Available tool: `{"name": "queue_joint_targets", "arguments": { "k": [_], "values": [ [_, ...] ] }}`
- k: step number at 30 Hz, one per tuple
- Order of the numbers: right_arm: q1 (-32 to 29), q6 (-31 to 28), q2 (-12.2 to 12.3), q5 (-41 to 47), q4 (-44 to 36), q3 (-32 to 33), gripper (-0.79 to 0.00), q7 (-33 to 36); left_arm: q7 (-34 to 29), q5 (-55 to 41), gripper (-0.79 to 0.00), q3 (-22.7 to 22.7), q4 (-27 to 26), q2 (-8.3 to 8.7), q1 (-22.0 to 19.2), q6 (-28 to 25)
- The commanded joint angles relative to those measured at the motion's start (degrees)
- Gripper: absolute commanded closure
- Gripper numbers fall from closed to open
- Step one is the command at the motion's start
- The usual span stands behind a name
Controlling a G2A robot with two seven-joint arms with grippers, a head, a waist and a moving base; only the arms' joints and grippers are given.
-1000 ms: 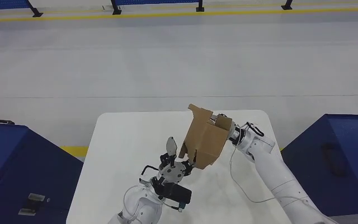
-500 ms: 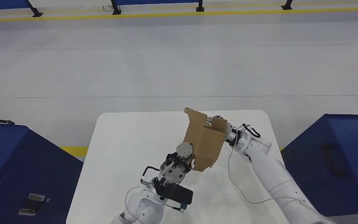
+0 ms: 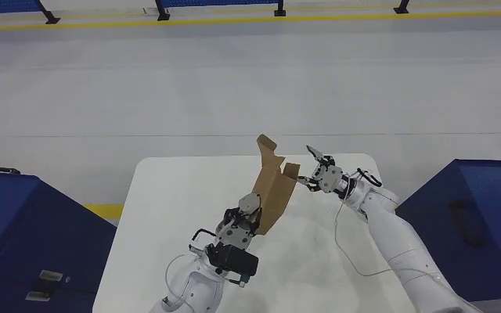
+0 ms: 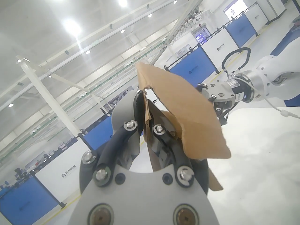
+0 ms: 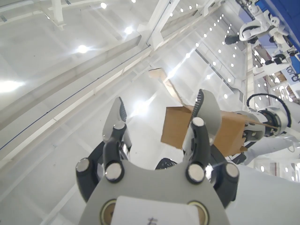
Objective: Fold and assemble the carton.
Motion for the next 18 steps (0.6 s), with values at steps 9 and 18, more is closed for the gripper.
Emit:
{"name": "queue_joint_targets", "arguments": {
  "k": [9,18],
  "values": [
    [-2.3,-17.9,2.2,-15.8,-7.4,6.6,-0.785,-2.9,-2.8,-4.5,0.000,-1.0,-1.4,0.06,0.4,-4.2],
    [-12.2,-32.1,5.4,-32.1,-24.5,19.1,-0.785,-1.9,-21.4,-34.5,0.000,-7.1,-7.1,0.77,3.5,-27.4]
  ]
}}
